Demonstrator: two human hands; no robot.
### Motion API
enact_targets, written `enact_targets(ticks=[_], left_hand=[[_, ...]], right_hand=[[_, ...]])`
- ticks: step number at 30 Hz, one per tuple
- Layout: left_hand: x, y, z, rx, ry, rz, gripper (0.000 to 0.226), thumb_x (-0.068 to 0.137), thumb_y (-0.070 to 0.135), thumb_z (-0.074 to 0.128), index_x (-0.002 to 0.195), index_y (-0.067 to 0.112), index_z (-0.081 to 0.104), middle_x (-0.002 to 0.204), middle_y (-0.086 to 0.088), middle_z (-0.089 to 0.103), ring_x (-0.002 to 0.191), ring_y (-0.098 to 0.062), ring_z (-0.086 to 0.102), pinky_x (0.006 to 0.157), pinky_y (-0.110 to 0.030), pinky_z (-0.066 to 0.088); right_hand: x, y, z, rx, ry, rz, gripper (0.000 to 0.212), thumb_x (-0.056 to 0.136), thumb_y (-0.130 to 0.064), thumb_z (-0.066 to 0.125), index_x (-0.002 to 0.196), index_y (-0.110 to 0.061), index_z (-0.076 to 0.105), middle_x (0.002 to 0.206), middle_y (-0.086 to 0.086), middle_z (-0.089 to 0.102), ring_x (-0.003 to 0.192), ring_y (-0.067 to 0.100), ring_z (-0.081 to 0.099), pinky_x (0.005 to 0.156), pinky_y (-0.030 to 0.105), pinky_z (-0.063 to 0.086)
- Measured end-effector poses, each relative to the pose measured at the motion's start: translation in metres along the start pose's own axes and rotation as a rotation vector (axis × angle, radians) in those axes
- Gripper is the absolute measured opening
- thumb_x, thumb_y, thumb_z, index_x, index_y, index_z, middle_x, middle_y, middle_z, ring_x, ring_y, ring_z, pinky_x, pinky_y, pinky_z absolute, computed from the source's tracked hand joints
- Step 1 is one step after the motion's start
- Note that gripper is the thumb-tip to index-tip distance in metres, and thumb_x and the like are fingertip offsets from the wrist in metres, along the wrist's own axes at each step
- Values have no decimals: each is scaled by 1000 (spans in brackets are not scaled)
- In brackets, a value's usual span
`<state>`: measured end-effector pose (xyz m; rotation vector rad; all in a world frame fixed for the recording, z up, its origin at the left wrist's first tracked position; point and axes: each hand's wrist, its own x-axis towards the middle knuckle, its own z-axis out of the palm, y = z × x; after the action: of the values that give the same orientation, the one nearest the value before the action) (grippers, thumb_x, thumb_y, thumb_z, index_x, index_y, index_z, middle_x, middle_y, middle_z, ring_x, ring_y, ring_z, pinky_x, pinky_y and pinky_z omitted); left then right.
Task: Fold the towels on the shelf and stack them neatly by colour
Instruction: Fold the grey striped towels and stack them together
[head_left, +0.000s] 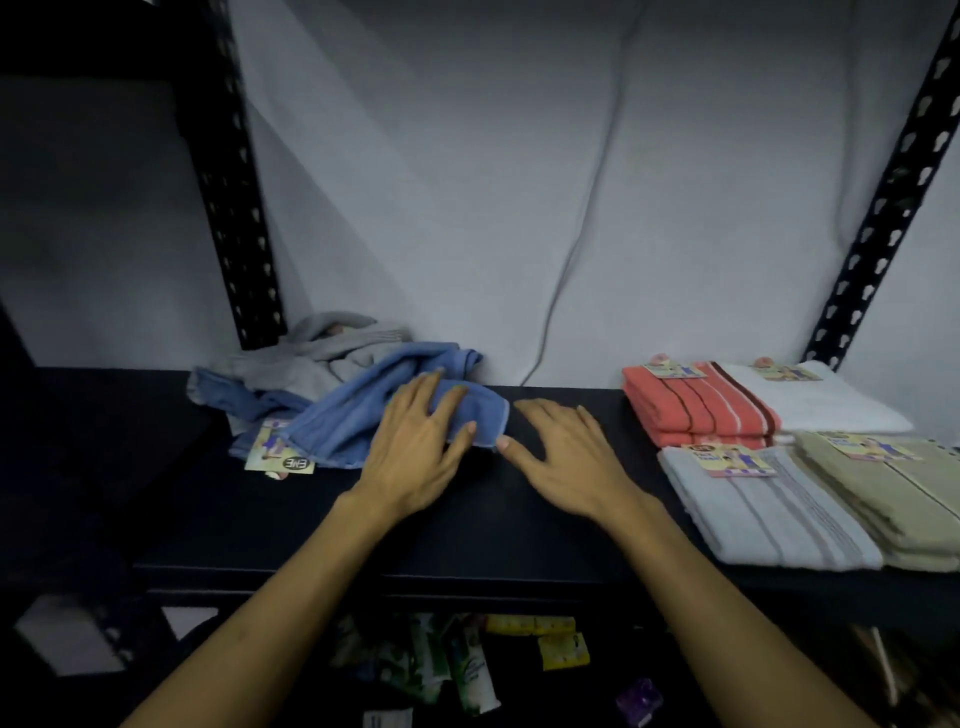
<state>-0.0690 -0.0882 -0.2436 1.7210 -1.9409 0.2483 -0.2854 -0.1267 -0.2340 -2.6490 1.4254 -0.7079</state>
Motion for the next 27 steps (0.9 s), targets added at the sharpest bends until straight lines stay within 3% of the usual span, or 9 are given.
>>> enact_targets(ticks=[5,7,11,13,15,18,21,23,27], left_hand=[[8,-74,-14,61,-44,-333,96,85,72,13,156,10,29,158,-17,35,145,-36,32,118,-50,25],[-4,-79,-1,99,-163,-326,105,78,73,-1,161,12,13,168,-12,15,155,-29,11,124,-46,8],[-13,-70,8,112,-261,-277,78,96,60,10,162,21,3,170,-4,-1,157,-20,-5,126,-40,-7],[-13,-71,2,72,-289,-274,67,105,44,31,163,20,6,170,-4,2,157,-20,1,126,-37,-2],[-8,-78,-10,14,-343,-300,65,100,37,46,158,17,24,165,-8,26,151,-26,25,122,-39,21],[15,-87,-35,-75,-238,-350,44,83,45,49,119,21,55,121,-11,65,112,-35,60,90,-43,51],[42,-102,-40,30,12,-363,62,84,51,39,135,21,55,134,-14,59,124,-37,52,102,-45,43],[53,-110,-36,141,-43,-409,63,92,47,48,149,22,41,150,-13,46,135,-37,40,112,-47,32],[59,-124,-37,197,-45,-417,33,96,36,56,126,24,61,125,-10,65,118,-36,56,97,-46,42]], right_hand=[[63,-57,45,132,-36,-60,74,97,-65,39,158,-28,20,167,2,16,153,22,14,122,48,17],[80,-73,63,179,-93,-18,75,98,-67,36,159,-36,8,169,0,-1,155,23,-2,124,51,8],[98,-75,92,125,-207,-36,62,98,-71,24,155,-52,7,167,-5,-16,153,25,-18,122,59,-5],[102,-63,97,79,-237,-44,60,98,-72,21,154,-53,13,167,-9,-13,153,22,-19,121,61,-3],[101,-54,102,51,-227,-44,60,99,-70,22,155,-50,13,167,-11,-11,153,20,-17,121,60,1],[101,-51,101,69,-212,-40,60,100,-68,23,156,-48,15,168,-8,-9,154,20,-15,122,59,2],[99,-53,96,72,-220,-63,61,100,-68,23,156,-47,14,168,-8,-8,154,18,-14,122,57,2],[98,-54,94,75,-236,-63,63,98,-71,22,156,-48,13,168,-9,-8,154,17,-14,123,57,2],[95,-58,90,65,-273,-47,68,94,-76,20,155,-51,9,168,-10,-7,154,17,-14,122,57,-1]])
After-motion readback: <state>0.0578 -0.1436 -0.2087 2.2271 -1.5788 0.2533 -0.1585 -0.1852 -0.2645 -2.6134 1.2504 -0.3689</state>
